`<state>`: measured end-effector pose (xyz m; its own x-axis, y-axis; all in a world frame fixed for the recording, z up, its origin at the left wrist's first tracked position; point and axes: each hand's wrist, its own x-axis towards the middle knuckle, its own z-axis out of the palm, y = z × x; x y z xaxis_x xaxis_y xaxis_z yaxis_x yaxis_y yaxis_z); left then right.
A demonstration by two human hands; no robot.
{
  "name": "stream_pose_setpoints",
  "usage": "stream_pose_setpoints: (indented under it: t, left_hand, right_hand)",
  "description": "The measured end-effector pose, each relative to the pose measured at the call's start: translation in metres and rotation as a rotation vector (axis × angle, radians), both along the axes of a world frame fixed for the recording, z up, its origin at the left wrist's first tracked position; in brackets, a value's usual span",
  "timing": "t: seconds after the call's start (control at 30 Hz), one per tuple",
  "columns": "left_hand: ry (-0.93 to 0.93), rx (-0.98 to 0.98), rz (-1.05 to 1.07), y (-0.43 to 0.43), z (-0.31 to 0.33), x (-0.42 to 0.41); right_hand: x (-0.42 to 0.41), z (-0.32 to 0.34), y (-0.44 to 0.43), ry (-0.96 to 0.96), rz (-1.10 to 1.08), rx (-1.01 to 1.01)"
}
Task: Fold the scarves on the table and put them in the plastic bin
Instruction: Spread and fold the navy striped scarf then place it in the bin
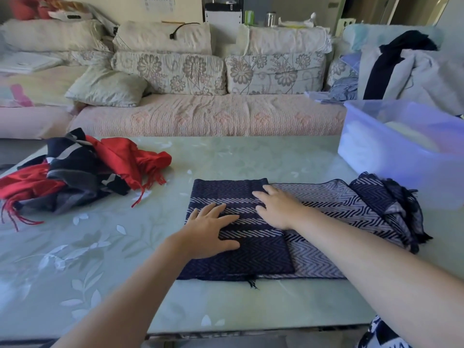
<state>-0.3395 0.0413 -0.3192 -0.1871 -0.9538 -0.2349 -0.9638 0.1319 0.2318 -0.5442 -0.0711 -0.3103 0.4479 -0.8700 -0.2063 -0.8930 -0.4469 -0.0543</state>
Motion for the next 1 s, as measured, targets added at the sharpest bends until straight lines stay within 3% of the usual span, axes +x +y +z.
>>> stream_pose_setpoints:
  t: [0.07,0.27,0.4,0.63,0.77,0.93,1.0]
  left_hand:
    - [0.101,-0.027,-0.017,0.006,0.006,0.004]
    - [0.226,-0.144,-0.134,0.018,0.013,-0.026]
    - [0.147,-0.192,-0.177,0.025,0.01,-0.065]
    - [0.069,-0.286,-0.214,0.029,0.003,-0.082]
    - [0.164,-0.285,-0.253,0.03,0.008,-0.08]
    - [0.311,-0.089,-0.217,0.036,0.009,-0.077]
    - [0.322,-0.136,-0.144,0.031,0.01,-0.068]
  right_hand:
    - [0.003,0.008,0.006,-0.055,-0.107,-0.079]
    - [0.002,0.03,0.04,0.08,-0.332,0.114]
    - [-0.005,0.039,0.066,0.148,-0.391,0.201]
    - [-0.018,0.035,0.082,-0.05,-0.413,0.397]
    - [-0.032,0.039,0.074,-0.186,-0.508,0.532]
    - [-0.039,0.038,0.075,0.113,-0.419,0.607]
    - [-0.034,0.045,0.074,0.148,-0.371,0.4]
